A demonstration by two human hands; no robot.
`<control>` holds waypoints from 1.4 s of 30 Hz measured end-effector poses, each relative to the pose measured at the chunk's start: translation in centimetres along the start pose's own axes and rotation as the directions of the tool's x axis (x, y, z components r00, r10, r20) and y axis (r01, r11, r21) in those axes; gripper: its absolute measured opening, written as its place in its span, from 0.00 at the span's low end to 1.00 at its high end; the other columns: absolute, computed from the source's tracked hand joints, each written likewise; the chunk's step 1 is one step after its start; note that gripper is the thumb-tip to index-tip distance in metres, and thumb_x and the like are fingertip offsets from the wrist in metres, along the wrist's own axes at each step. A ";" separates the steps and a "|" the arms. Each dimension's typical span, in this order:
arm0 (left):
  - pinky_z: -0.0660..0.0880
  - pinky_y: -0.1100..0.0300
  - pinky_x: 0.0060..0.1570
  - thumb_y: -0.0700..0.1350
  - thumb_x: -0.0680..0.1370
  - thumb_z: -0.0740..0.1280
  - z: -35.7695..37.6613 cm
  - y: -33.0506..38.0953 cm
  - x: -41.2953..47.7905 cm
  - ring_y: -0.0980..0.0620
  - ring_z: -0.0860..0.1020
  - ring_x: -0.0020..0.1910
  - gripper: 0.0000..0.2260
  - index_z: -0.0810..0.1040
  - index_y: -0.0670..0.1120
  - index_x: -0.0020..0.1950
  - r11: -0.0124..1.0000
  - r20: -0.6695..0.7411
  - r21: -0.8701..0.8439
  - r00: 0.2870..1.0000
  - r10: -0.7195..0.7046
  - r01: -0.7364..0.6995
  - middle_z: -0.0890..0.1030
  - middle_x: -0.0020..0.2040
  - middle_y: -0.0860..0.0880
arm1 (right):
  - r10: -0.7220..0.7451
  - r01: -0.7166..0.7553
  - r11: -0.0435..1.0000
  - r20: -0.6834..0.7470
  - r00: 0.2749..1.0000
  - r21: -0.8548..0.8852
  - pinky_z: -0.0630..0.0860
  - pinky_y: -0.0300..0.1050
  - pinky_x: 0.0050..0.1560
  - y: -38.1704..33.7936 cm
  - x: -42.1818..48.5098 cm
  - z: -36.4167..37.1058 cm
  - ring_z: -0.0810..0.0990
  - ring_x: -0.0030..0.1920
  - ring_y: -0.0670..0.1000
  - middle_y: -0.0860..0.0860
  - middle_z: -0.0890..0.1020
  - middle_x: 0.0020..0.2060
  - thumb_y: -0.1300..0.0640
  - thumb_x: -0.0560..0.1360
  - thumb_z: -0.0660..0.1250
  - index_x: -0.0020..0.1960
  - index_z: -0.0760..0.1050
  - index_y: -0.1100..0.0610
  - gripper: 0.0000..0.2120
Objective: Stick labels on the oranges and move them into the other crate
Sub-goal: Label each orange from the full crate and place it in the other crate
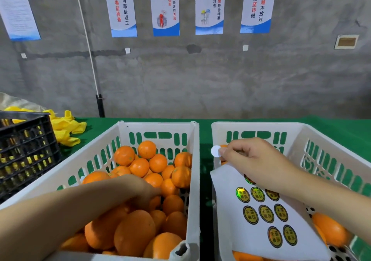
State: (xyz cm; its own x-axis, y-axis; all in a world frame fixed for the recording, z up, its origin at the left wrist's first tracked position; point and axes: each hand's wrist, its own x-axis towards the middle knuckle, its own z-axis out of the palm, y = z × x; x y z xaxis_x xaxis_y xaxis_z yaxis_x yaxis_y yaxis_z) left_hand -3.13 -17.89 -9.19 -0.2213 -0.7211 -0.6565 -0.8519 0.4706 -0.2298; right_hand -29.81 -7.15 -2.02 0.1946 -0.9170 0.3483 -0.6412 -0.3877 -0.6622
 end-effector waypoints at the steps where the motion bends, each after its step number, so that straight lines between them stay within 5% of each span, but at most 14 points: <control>1: 0.75 0.45 0.59 0.51 0.80 0.66 0.1 0.1 0.0 0.40 0.75 0.63 0.28 0.58 0.59 0.78 1.000 -0.021 -0.004 1.000 0.014 -0.015 0.71 0.71 0.44 | -0.002 0.002 1.000 -0.003 1.000 -0.002 0.74 0.47 0.35 0.2 0.0 0.0 0.79 0.29 0.52 0.46 0.68 0.21 0.45 0.80 0.63 0.33 0.74 0.51 0.19; 4: 0.76 0.48 0.52 0.48 0.81 0.65 0.0 0.4 0.0 0.42 0.77 0.58 0.25 0.62 0.54 0.76 1.000 -0.057 0.007 0.998 0.020 -0.020 0.75 0.66 0.44 | -0.013 0.013 1.000 -0.015 1.000 -0.006 0.63 0.33 0.26 0.3 -0.1 -0.1 0.65 0.21 0.43 0.45 0.69 0.20 0.46 0.79 0.63 0.37 0.79 0.51 0.16; 8: 0.72 0.56 0.38 0.56 0.79 0.68 -1.8 -0.1 -1.0 0.48 0.74 0.44 0.28 0.62 0.49 0.74 0.998 -0.182 -0.056 0.982 -0.047 0.038 0.76 0.55 0.45 | -0.041 0.041 0.999 -0.049 0.998 -0.004 0.64 0.28 0.27 0.0 -0.1 -0.6 0.67 0.22 0.42 0.44 0.71 0.21 0.47 0.79 0.63 0.38 0.79 0.49 0.14; 12: 0.75 0.53 0.55 0.63 0.78 0.65 -4.8 -1.8 -2.5 0.47 0.77 0.55 0.31 0.63 0.47 0.72 0.958 -0.434 -0.286 0.892 -0.128 -0.002 0.77 0.62 0.46 | -0.034 0.032 0.999 -0.086 0.996 -0.031 0.65 0.31 0.28 0.3 0.2 -0.9 0.68 0.23 0.42 0.44 0.73 0.22 0.45 0.78 0.62 0.38 0.78 0.43 0.13; 16: 0.75 0.53 0.52 0.63 0.78 0.65 -5.6 -2.0 -3.5 0.47 0.78 0.53 0.26 0.65 0.48 0.68 0.873 -0.748 -0.438 0.625 -0.224 -0.212 0.78 0.62 0.45 | -0.034 0.020 0.995 -0.139 0.990 -0.101 0.65 0.36 0.28 0.6 0.4 -0.8 0.69 0.23 0.42 0.45 0.76 0.23 0.44 0.78 0.61 0.40 0.78 0.42 0.11; 19: 0.72 0.57 0.50 0.59 0.79 0.67 -5.8 -0.4 -4.4 0.51 0.77 0.50 0.28 0.60 0.51 0.73 0.804 -0.913 -0.374 0.337 -0.231 -0.462 0.73 0.65 0.49 | -0.070 0.038 0.988 -0.218 0.973 -0.148 0.62 0.38 0.27 0.5 0.4 -0.8 0.67 0.22 0.44 0.43 0.73 0.20 0.46 0.78 0.62 0.41 0.76 0.43 0.09; 21: 0.72 0.60 0.48 0.58 0.79 0.67 -5.9 1.1 -5.3 0.55 0.77 0.47 0.29 0.57 0.56 0.75 0.744 -0.945 -0.324 0.238 -0.225 -0.584 0.72 0.64 0.53 | -0.097 0.050 0.984 -0.272 0.958 -0.174 0.62 0.42 0.28 0.4 0.6 -0.9 0.67 0.23 0.44 0.42 0.72 0.20 0.47 0.78 0.62 0.42 0.76 0.42 0.07; 24: 0.72 0.66 0.47 0.63 0.76 0.66 -5.4 3.4 -6.6 0.63 0.78 0.49 0.26 0.58 0.64 0.70 0.608 -0.954 -0.298 0.248 -0.169 -0.736 0.76 0.57 0.59 | -0.142 0.075 0.975 -0.328 0.934 -0.211 0.63 0.44 0.29 0.0 0.6 -1.3 0.68 0.25 0.45 0.43 0.71 0.22 0.47 0.78 0.63 0.45 0.76 0.40 0.05; 26: 0.72 0.71 0.51 0.67 0.75 0.65 -4.9 5.0 -7.1 0.69 0.75 0.57 0.26 0.58 0.67 0.69 0.559 -0.951 -0.295 0.292 -0.097 -0.775 0.75 0.60 0.63 | -0.183 0.106 0.968 -0.353 0.917 -0.226 0.65 0.44 0.30 -0.5 0.4 -1.5 0.69 0.26 0.45 0.42 0.72 0.23 0.47 0.78 0.62 0.47 0.76 0.40 0.04; 30: 0.75 0.57 0.64 0.72 0.71 0.63 -4.5 7.2 -7.1 0.62 0.75 0.64 0.27 0.56 0.75 0.67 0.467 -0.917 -0.360 0.399 -0.016 -0.808 0.72 0.68 0.62 | -0.219 0.132 0.966 -0.427 0.878 -0.224 0.70 0.46 0.33 -1.3 0.1 -1.9 0.72 0.30 0.45 0.41 0.75 0.26 0.44 0.74 0.60 0.47 0.77 0.42 0.08; 34: 0.75 0.53 0.65 0.69 0.72 0.65 -4.1 7.3 -6.7 0.58 0.74 0.65 0.30 0.52 0.75 0.68 0.541 -0.904 -0.348 0.427 0.023 -0.766 0.70 0.69 0.62 | -0.276 0.153 0.944 -0.441 0.854 -0.292 0.73 0.49 0.35 -1.6 -0.1 -2.2 0.69 0.27 0.47 0.46 0.69 0.22 0.48 0.74 0.64 0.45 0.80 0.48 0.07; 38: 0.74 0.56 0.66 0.70 0.69 0.63 -4.1 7.2 -6.5 0.58 0.72 0.66 0.33 0.51 0.74 0.69 0.578 -0.892 -0.350 0.450 0.033 -0.737 0.68 0.71 0.62 | -0.394 0.217 0.868 -0.354 0.848 -0.447 0.73 0.46 0.32 -1.9 -0.3 -2.0 0.68 0.27 0.42 0.39 0.65 0.23 0.52 0.75 0.70 0.46 0.83 0.51 0.05; 42: 0.73 0.58 0.67 0.70 0.69 0.64 -4.2 7.2 -6.6 0.59 0.70 0.68 0.33 0.49 0.74 0.69 0.592 -0.885 -0.349 0.463 0.047 -0.726 0.66 0.73 0.61 | -0.450 0.272 0.823 -0.282 0.847 -0.498 0.73 0.42 0.32 -2.1 -0.5 -1.9 0.72 0.29 0.45 0.41 0.73 0.26 0.51 0.73 0.68 0.45 0.85 0.51 0.07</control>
State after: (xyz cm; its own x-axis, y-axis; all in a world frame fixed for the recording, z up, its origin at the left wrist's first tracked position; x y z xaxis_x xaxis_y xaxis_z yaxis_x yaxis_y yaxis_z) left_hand -9.81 -11.88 -3.52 -0.5629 -0.7618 0.3205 -0.5094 0.6252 0.5914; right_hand -29.95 -5.68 0.48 0.2440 -0.5756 0.7805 -0.8450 -0.5211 -0.1202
